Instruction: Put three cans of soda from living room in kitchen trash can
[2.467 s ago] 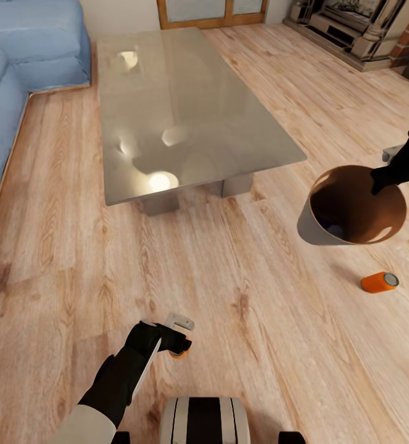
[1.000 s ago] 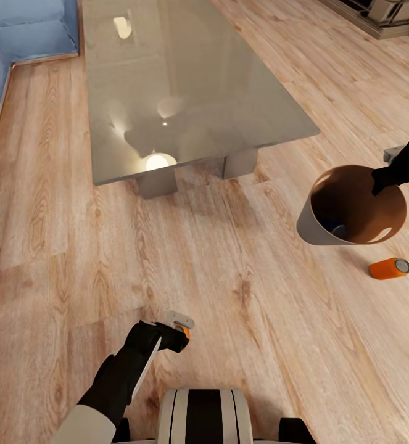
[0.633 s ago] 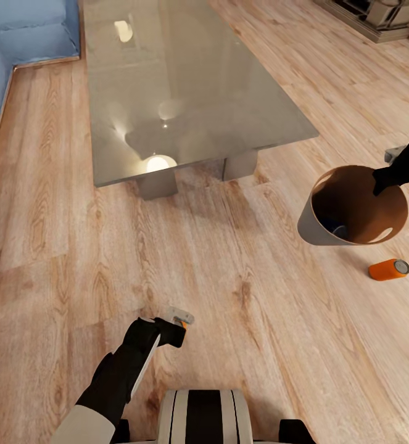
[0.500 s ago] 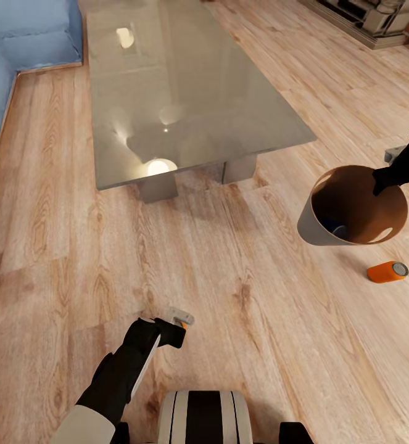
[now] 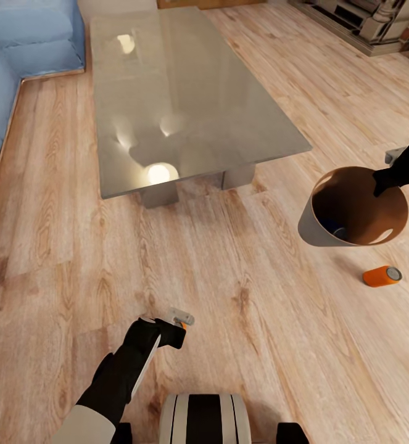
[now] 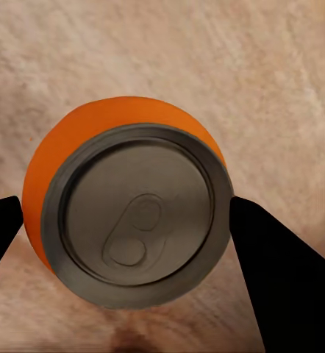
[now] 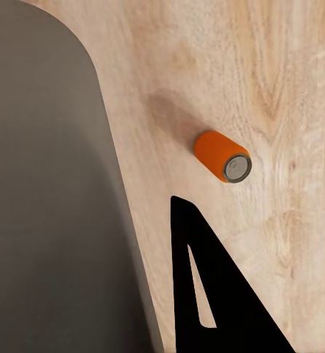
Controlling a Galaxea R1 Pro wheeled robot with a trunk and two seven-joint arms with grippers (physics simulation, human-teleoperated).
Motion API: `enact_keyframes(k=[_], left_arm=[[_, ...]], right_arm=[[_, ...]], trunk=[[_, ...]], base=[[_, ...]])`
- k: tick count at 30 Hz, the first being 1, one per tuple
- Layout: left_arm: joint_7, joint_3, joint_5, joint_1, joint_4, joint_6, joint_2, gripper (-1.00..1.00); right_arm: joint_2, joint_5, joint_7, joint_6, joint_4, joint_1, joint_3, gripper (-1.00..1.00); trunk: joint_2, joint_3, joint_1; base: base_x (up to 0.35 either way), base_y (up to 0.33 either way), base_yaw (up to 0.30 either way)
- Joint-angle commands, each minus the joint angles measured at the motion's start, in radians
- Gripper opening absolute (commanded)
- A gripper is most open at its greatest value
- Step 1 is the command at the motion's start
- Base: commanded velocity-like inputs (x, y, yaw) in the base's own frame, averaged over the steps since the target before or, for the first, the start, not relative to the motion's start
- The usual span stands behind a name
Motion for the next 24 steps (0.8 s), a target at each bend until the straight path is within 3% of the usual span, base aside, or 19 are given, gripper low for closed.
enact_keyframes(k=[1, 5, 13, 20, 24], left_arm=[[-0.001, 0.0, -0.002, 0.0, 0.0, 0.0, 0.0, -1.0], [0.017, -0.01, 0.006, -0.013, 0.002, 0.008, 0.004, -1.0], [0.017, -0.01, 0.006, -0.013, 0.002, 0.008, 0.004, -1.0], [0.017, -0.01, 0.006, -0.013, 0.002, 0.009, 0.004, -1.0], [-0.003, 0.007, 0.016, -0.029, -0.021, 0.031, 0.027, -1.0]], right_arm=[[0.0, -0.003, 0.001, 0.001, 0.0, 0.0, -0.002, -1.0], [-0.019, -0.004, 0.021, 0.001, 0.006, -0.022, 0.0, -1.0], [-0.019, 0.012, 0.062, 0.001, 0.006, -0.066, 0.009, -1.0], [-0.021, 0.002, 0.062, 0.001, 0.007, -0.081, 0.002, -1.0], [0.002, 0.009, 0.055, 0.001, -0.015, -0.056, 0.014, -1.0]], trunk=[[0.007, 0.003, -0.004], [0.007, 0.003, -0.004], [0.007, 0.003, -0.004], [0.014, 0.006, -0.008], [0.042, 0.019, -0.023]], base=[[0.0, 0.0, 0.0], [0.0, 0.0, 0.0], [0.0, 0.0, 0.0], [0.0, 0.0, 0.0], [0.0, 0.0, 0.0]])
